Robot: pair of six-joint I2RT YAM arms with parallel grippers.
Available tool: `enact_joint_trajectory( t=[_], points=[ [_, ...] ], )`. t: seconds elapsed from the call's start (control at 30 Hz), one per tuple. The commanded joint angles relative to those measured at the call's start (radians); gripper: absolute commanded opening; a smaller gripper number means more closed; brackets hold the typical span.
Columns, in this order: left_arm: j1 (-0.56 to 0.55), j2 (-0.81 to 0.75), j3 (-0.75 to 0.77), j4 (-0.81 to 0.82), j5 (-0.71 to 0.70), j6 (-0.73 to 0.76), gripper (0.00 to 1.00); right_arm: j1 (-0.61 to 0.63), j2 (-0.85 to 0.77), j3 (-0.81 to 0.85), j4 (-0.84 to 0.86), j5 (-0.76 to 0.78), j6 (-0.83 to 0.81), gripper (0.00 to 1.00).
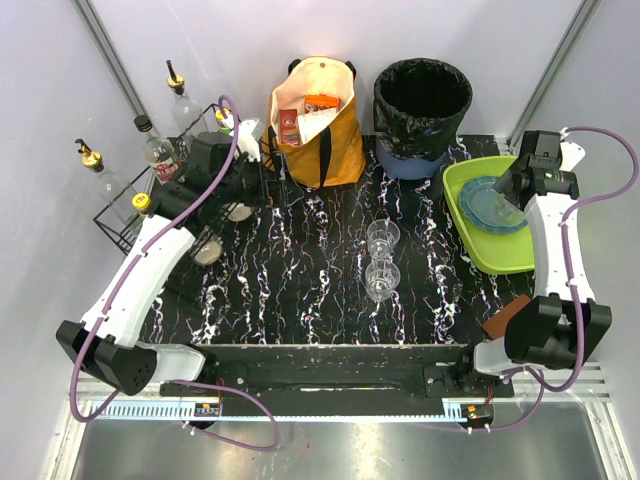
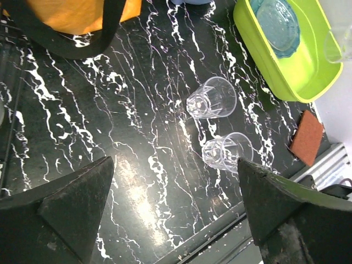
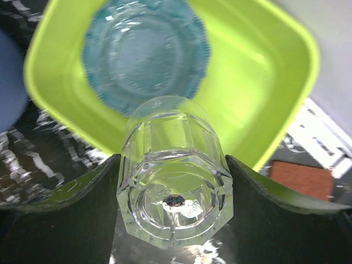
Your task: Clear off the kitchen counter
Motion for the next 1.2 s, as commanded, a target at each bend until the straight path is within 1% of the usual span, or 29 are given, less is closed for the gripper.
enact_joint_trajectory(
  t=[0.0,0.13,0.27,0.37,0.5,0.63,0.87,0.93,1.07,1.17],
  points=[
    [0.0,-0.028,0.024,-0.002,-0.086,0.051,0.99,-0.038,0.024,0.023,-0.003,0.276,-0.098,0.0],
    [0.0,-0.011,0.054,-0.01,-0.071,0.039,0.99,-0.111,0.063,-0.012,0.064,0.316,-0.14,0.0],
    [0.001,0.004,0.061,-0.011,-0.058,0.03,0.99,-0.188,0.113,-0.04,0.152,0.286,-0.17,0.0],
    [0.0,0.01,0.064,-0.008,-0.052,0.021,0.99,-0.23,0.158,-0.028,0.161,0.252,-0.149,0.0],
    [0.0,0.022,0.071,-0.008,-0.046,0.014,0.99,-0.234,0.21,-0.028,0.189,0.224,-0.143,0.0],
    [0.001,0.024,0.069,-0.008,-0.05,0.014,0.99,-0.239,0.241,-0.063,0.23,0.183,-0.133,0.0],
    [0.0,0.033,0.064,-0.008,-0.052,0.017,0.99,-0.248,0.299,-0.106,0.311,0.17,-0.143,0.0],
    [0.0,0.038,0.064,-0.008,-0.051,0.02,0.99,-0.25,0.327,-0.103,0.327,0.16,-0.15,0.0],
    [0.001,0.039,0.064,-0.011,-0.095,0.011,0.99,-0.251,0.393,-0.077,0.325,0.143,-0.161,0.0],
    [0.001,0.045,0.072,-0.016,-0.1,0.011,0.99,-0.251,0.423,-0.06,0.325,0.17,-0.164,0.0]
  ],
)
